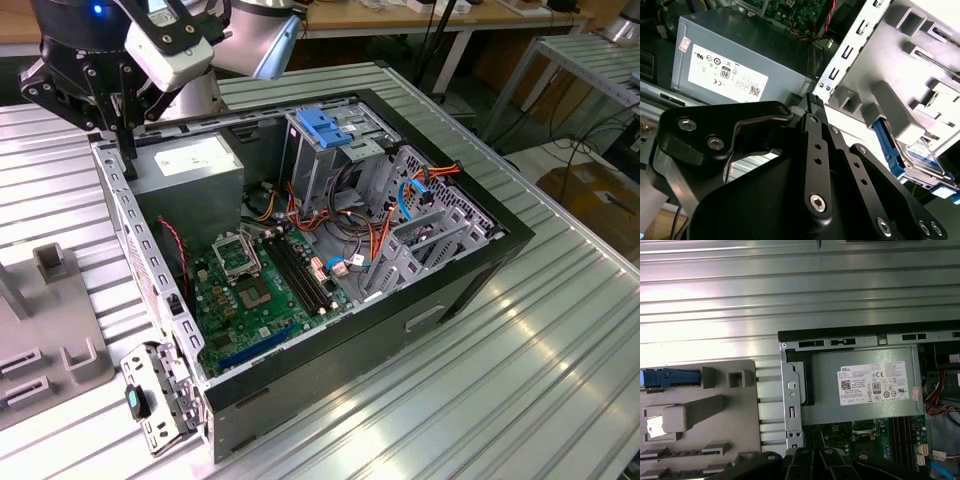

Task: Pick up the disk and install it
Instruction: 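Reach for the disk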

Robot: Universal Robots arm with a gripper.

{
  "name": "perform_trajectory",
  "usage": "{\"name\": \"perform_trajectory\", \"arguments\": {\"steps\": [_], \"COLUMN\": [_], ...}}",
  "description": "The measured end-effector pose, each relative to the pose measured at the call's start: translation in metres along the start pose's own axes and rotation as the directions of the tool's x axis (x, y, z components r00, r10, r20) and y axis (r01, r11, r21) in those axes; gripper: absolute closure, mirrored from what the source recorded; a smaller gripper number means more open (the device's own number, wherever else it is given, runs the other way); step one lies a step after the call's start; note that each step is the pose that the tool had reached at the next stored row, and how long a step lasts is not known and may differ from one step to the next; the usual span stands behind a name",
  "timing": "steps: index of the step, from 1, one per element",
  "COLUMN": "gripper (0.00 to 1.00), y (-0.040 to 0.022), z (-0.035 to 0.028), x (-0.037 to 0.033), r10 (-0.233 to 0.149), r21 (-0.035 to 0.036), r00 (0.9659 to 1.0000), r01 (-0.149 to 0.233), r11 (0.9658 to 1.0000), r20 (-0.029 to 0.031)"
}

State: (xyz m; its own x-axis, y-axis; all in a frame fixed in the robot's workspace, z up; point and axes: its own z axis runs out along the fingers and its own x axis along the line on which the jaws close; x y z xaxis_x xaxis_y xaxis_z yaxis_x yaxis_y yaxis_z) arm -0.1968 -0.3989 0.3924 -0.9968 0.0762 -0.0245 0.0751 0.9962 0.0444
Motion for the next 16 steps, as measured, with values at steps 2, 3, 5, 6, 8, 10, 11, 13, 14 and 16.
{"name": "perform_trajectory", "arguments": {"steps": [2,3,5,6,8,10,11,13,14,16], "gripper": [0.89,0.89,0.89,0.89,0.89,0.89,0.89,0.89,0.89,0.89], "y": [-0.0001,-0.0002,-0.0003,-0.0003,-0.0004,-0.0006,-0.0007,-0.0008,-0.0009,-0.001], "z": [-0.0001,-0.0001,-0.0001,-0.0002,-0.0001,-0.0002,-0.0002,-0.0003,-0.0003,-0.0004], "x": [0.001,0.0018,0.0033,0.004,0.0053,0.0078,0.0087,0.0111,0.0124,0.0136], "r10": [0.0,0.0,0.0,0.0,0.0,0.0,0.0,0.0,0.0,0.0], "r21": [0.0001,0.0,0.0,0.0001,0.0,0.0001,0.0,0.0001,0.0001,0.0001], "r00": [1.0,1.0,1.0,1.0,1.0,1.0,1.0,1.0,1.0,1.0], "r01": [0.0,0.0,0.0,0.0,0.0,0.0,0.0,0.0,0.0,0.0], "r11": [1.0,1.0,1.0,1.0,1.0,1.0,1.0,1.0,1.0,1.0], "r20": [-0.0001,0.0,0.0,-0.0001,0.0,-0.0001,0.0,0.0,0.0,0.0]}}
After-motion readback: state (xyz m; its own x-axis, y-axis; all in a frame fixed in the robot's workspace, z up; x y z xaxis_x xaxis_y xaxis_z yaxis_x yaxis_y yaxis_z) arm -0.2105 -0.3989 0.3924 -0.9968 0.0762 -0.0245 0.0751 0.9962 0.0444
